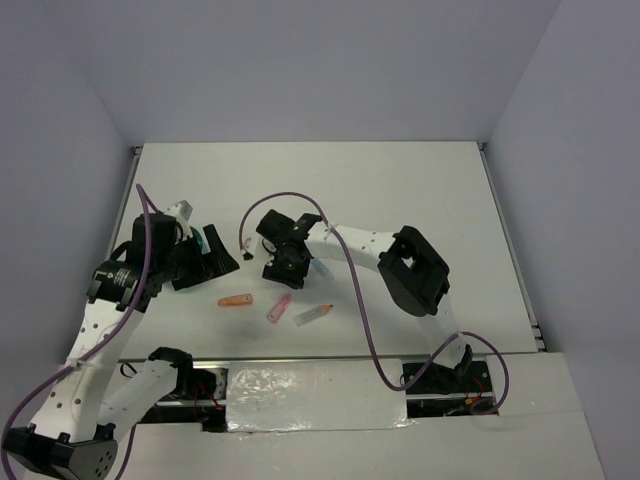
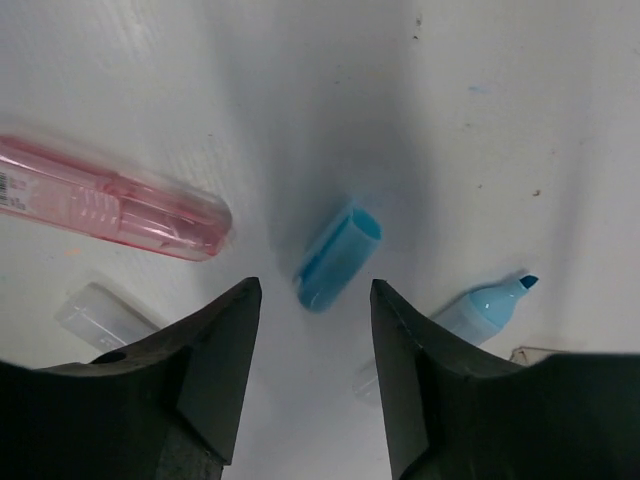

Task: Sort the stationery into containers
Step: Move the pen cap to the center of the board.

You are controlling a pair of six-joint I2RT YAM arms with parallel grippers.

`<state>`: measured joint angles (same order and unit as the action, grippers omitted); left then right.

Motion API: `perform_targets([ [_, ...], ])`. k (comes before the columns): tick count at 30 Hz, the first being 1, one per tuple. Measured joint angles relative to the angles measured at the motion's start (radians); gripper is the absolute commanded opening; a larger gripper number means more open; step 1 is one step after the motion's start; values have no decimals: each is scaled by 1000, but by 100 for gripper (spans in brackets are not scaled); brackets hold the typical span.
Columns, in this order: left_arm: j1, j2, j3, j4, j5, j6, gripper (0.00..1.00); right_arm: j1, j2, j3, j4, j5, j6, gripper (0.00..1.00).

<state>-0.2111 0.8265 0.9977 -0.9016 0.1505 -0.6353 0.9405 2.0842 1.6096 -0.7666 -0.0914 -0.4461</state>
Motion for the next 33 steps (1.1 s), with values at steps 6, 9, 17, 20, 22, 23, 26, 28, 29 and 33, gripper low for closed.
perform_targets([
  [6, 0, -3, -11, -16, -18, 0, 99, 14, -2, 4, 3, 19, 56, 72],
  [9, 0, -3, -11, -16, -26, 0, 99, 13, -13, 36, 3, 49, 146, 93],
  [17, 0, -7, 26, -62, -127, -30, 99, 16, -99, 185, -13, 301, 770, 100],
  [20, 0, -23, 81, -87, -196, -56, 99, 23, -144, 141, -25, 354, 1053, 100],
  [22, 0, -33, 111, -95, -230, -64, 99, 36, -176, 58, -16, 369, 1229, 100],
  [23, 0, -36, 119, -95, -240, -72, 99, 44, -182, 26, -30, 374, 1303, 99],
  [26, 0, -43, 122, -101, -250, -76, 99, 66, -170, -19, -87, 387, 1474, 94],
  [28, 0, -44, 108, -99, -248, -75, 99, 77, -158, -19, -98, 392, 1542, 90],
  [29, 0, -46, 96, -98, -244, -74, 99, 79, -153, -19, -97, 393, 1567, 89],
  [33, 0, -48, 55, -95, -211, -70, 99, 83, -103, 11, -110, 392, 1654, 88],
])
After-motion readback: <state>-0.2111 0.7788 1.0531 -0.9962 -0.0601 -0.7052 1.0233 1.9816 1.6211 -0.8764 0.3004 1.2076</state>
